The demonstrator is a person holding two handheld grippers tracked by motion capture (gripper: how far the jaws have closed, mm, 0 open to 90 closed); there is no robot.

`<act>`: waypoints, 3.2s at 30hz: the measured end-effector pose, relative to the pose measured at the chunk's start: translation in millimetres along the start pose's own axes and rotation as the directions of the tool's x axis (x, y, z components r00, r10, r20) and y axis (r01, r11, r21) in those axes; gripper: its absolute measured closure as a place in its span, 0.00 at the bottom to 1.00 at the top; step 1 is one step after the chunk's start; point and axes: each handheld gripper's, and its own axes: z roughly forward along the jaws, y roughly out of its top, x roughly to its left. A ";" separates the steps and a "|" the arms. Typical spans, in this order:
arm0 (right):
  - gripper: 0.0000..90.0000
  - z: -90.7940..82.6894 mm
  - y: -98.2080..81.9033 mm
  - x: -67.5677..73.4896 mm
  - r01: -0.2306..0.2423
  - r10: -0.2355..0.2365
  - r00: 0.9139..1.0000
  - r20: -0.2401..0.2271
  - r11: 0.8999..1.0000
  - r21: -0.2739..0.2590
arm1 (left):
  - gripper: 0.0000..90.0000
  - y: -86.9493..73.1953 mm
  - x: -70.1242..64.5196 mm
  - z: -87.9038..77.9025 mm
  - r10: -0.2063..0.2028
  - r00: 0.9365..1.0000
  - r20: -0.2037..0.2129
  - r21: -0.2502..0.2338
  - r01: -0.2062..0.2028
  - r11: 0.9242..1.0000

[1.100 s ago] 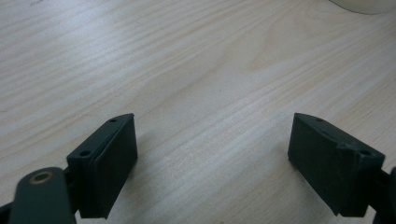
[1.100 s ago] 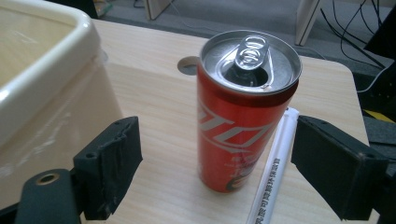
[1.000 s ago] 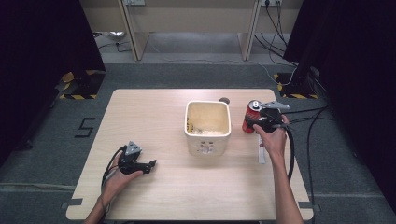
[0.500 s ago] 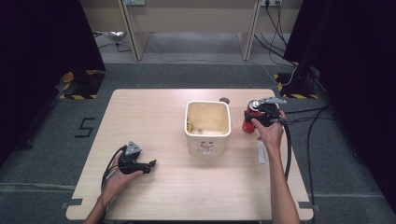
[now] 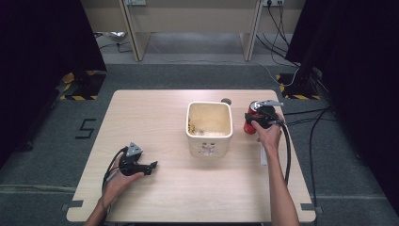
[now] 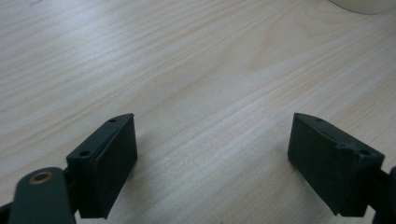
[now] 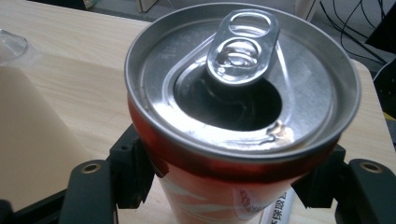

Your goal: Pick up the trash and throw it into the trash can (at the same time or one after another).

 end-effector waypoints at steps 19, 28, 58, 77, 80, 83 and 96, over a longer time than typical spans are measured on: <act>0.37 -28.2 6.6 -2.6 0.028 -0.029 0.999 -0.014 0.999 -0.034 | 0.17 0.0 -0.2 0.1 -0.003 1.000 0.000 -0.002 0.003 1.000; 0.38 -42.2 11.8 -0.3 0.033 -0.034 0.999 -0.023 0.999 -0.038 | 0.17 0.0 -0.2 0.1 -0.002 1.000 0.000 -0.002 0.002 1.000; 0.38 -117.2 56.1 26.1 0.074 -0.085 0.992 -0.089 0.991 -0.112 | 0.17 0.0 -0.1 0.1 -0.001 1.000 0.000 -0.002 0.001 1.000; 0.38 -132.9 87.2 48.4 0.103 -0.123 0.984 -0.127 0.983 -0.155 | 0.17 0.0 -0.1 0.1 -0.001 1.000 0.000 -0.001 0.001 1.000; 0.38 -132.1 91.8 54.5 0.113 -0.135 0.982 -0.133 0.981 -0.158 | 0.17 0.0 -0.1 0.1 -0.001 1.000 0.000 -0.001 0.001 1.000; 0.38 -129.3 94.3 60.1 0.119 -0.141 0.980 -0.141 0.981 -0.154 | 0.17 0.0 -0.1 0.1 -0.001 1.000 0.000 -0.002 0.001 1.000; 0.38 -121.6 102.4 81.3 0.143 -0.170 0.968 -0.186 0.978 -0.152 | 0.17 0.1 -0.1 0.0 -0.001 1.000 0.001 0.000 0.001 1.000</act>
